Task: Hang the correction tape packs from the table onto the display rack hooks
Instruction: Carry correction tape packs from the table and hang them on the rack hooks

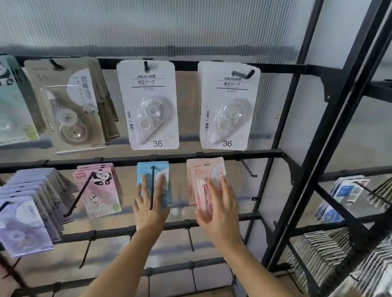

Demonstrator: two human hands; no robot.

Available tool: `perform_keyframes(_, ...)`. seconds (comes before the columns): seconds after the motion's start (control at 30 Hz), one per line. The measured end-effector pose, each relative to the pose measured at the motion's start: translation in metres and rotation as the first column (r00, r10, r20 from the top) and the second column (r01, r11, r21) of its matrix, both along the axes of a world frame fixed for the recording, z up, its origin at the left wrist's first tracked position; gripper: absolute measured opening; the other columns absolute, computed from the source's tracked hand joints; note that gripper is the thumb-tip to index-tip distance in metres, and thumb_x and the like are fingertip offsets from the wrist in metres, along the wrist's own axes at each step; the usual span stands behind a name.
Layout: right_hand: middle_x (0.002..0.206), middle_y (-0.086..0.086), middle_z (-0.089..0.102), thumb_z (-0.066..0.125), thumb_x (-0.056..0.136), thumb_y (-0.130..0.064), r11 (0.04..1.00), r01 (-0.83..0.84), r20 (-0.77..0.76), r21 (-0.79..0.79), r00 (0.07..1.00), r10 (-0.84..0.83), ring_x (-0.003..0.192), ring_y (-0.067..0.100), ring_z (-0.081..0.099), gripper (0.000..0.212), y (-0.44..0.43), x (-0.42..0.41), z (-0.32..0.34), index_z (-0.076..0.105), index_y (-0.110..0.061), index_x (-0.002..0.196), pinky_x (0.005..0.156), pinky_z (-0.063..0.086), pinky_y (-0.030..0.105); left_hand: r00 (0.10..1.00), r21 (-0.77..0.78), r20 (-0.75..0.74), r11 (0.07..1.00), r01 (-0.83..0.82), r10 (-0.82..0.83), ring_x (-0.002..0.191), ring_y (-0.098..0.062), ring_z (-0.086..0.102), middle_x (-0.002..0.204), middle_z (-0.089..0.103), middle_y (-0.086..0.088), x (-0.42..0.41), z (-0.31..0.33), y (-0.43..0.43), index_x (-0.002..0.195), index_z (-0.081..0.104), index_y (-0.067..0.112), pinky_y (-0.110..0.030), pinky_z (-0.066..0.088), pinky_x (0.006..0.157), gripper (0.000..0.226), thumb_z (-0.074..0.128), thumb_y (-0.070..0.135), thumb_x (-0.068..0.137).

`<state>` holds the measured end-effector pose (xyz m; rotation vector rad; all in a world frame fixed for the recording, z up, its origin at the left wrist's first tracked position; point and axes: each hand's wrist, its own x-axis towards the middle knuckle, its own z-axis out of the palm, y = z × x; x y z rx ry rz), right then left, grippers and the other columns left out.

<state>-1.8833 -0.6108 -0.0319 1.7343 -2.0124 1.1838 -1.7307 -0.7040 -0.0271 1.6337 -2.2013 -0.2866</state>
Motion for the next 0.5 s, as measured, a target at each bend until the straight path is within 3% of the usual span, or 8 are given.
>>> perform_keyframes(0.13,0.157,0.005,0.011,0.047,0.083,-0.052,1.000,-0.012,0.021,0.016,1.000,0.012,0.138,0.042,0.029,0.074,-0.002,-0.002,-0.002,0.022,-0.031,0.149,0.096,0.044,0.062,1.000,0.018,0.025,1.000,0.006,-0.007,0.145,-0.030,-0.012,0.154,-0.033,-0.002,-0.002,-0.002,-0.011,0.142,-0.021,0.040,-0.046,0.011,0.119,0.092,0.056,0.029,0.094)
perform_keyframes(0.23,0.157,0.003,0.009,0.045,0.082,-0.055,0.999,-0.010,0.045,0.034,0.999,0.008,0.140,0.039,0.026,0.074,-0.001,0.000,-0.001,0.022,-0.032,0.149,0.098,0.044,0.061,0.999,0.008,0.050,1.000,0.014,-0.015,0.145,-0.031,-0.012,0.154,-0.032,-0.003,-0.001,-0.001,-0.008,0.143,-0.022,0.039,-0.045,0.004,0.120,0.090,0.055,0.032,0.095)
perform_keyframes(0.4,0.154,0.011,0.019,0.056,0.080,-0.044,0.999,0.008,0.099,-0.041,0.995,-0.004,0.138,0.036,0.030,0.073,0.012,0.008,-0.002,0.031,-0.024,0.146,0.100,0.044,0.055,0.989,0.021,0.143,0.999,0.034,-0.037,0.145,-0.031,-0.019,0.153,-0.035,-0.005,0.009,0.001,0.011,0.145,-0.025,0.031,-0.045,-0.004,0.118,0.088,0.048,0.038,0.097)
perform_keyframes(0.5,0.152,0.016,0.025,0.063,0.077,-0.037,0.998,0.039,0.100,-0.049,0.994,-0.034,0.136,0.037,0.034,0.075,0.027,0.015,-0.011,0.033,-0.023,0.144,0.099,0.043,0.051,0.991,0.058,0.121,0.997,0.049,-0.056,0.145,-0.030,-0.018,0.155,-0.030,-0.005,0.015,-0.002,0.025,0.147,-0.023,0.032,-0.045,-0.003,0.118,0.087,0.048,0.042,0.097)
